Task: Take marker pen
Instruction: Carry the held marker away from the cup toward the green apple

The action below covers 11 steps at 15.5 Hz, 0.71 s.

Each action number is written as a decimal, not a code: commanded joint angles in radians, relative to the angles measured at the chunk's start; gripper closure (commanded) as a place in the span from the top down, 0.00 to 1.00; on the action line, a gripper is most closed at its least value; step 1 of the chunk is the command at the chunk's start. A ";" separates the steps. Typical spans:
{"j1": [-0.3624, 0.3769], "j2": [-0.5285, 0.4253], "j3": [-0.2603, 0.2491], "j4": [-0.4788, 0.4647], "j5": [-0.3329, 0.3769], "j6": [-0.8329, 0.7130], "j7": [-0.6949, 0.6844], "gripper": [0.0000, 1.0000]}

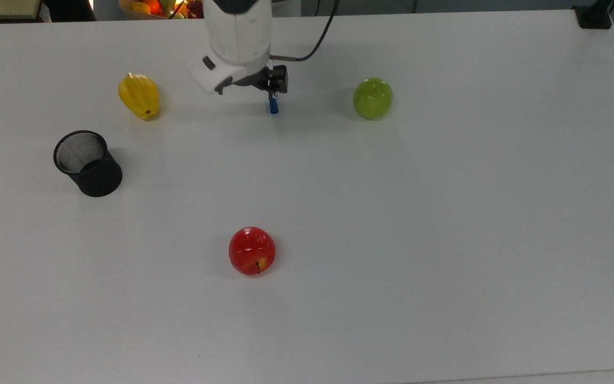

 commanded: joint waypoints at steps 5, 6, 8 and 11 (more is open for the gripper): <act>-0.086 -0.233 -0.001 -0.036 0.022 -0.085 0.005 1.00; -0.086 -0.240 -0.005 -0.035 0.025 -0.099 0.005 1.00; -0.089 -0.252 -0.008 -0.035 0.023 -0.109 0.005 1.00; -0.104 -0.276 -0.013 -0.024 0.025 -0.136 0.005 1.00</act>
